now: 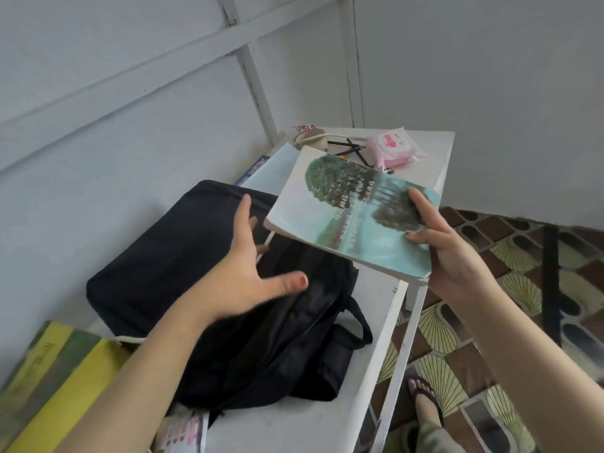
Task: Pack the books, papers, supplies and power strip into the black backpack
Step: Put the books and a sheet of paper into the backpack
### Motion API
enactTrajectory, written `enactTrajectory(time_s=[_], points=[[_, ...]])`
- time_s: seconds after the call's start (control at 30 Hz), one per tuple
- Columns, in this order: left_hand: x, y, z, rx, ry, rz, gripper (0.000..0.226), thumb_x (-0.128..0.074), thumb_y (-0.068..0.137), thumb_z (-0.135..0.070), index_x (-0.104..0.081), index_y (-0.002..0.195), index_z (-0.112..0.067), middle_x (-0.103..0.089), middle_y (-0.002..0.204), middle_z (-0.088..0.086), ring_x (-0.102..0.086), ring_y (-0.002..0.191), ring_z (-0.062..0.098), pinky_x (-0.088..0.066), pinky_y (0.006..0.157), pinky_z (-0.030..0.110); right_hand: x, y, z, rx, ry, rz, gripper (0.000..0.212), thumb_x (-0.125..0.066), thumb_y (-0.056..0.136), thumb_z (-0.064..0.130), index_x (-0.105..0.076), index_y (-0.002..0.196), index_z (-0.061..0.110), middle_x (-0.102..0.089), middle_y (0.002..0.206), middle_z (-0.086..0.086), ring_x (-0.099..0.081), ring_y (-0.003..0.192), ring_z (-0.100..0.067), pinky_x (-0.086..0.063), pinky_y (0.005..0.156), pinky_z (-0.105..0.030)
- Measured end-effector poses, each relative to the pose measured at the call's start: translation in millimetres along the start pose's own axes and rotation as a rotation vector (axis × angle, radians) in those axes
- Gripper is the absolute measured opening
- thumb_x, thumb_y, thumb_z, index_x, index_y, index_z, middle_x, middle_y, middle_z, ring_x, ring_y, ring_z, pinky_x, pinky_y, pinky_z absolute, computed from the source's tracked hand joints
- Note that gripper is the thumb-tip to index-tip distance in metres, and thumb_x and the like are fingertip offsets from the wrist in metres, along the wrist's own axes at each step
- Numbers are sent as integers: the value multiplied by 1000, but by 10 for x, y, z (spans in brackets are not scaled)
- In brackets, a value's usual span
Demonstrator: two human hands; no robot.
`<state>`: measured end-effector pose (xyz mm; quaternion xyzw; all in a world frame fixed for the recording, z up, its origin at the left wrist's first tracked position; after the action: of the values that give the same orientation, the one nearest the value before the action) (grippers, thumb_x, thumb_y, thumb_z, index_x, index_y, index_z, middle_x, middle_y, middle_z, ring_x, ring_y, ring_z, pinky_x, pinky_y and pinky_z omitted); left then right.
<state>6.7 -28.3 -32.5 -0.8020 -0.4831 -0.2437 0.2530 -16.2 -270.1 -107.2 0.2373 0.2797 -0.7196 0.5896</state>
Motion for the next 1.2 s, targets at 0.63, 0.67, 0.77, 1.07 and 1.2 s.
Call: enactTrajectory(time_s=[0.63,0.67,0.77,1.07,1.2], points=[[987,-119,619,107,278,-518,99,-80,72,-14,-16,147,-24,-53,102,0,-51,104,23,-38,96,38,175,-217,-312,-150,-142,28,62,-38,81,-11,-63,118,32,-60,126,-2,-62,101,-27,-58,64,-27],[960,-104,624,74,291,-504,98,-79,72,-13,-17,147,-23,-53,105,-2,-50,103,20,-38,95,36,158,-201,-343,-161,-158,27,62,-39,82,-13,-63,117,31,-61,125,-3,-62,100,-26,-58,64,-27],[798,-115,572,-114,405,-495,87,-75,75,-9,-26,145,-22,-49,131,-1,-47,119,18,-34,101,30,110,-147,-417,-171,-171,22,61,-40,83,-15,-63,119,29,-65,119,-4,-65,92,-22,-57,64,-25],[366,-210,598,-186,617,-290,104,-82,65,-41,-18,147,-32,-43,132,-18,-40,122,6,-34,100,27,11,-35,-455,-179,-215,37,61,-41,83,-15,-60,125,27,-66,115,-2,-66,86,-19,-56,63,-22],[393,-197,658,-160,633,-249,77,-69,81,-25,-21,138,-44,-37,140,-17,-45,122,10,-43,85,26,21,-7,-440,-184,-226,51,61,-41,83,-15,-61,122,28,-69,109,0,-69,81,-16,-56,63,-23]])
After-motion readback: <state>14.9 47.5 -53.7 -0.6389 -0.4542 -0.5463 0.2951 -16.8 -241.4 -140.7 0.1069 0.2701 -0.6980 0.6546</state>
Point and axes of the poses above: each hand's wrist, its own y-axis towards the middle knuckle, its own x-axis out of the back of the hand, z = x × y, the point moved 7 cm from there along y, towards the middle knuckle
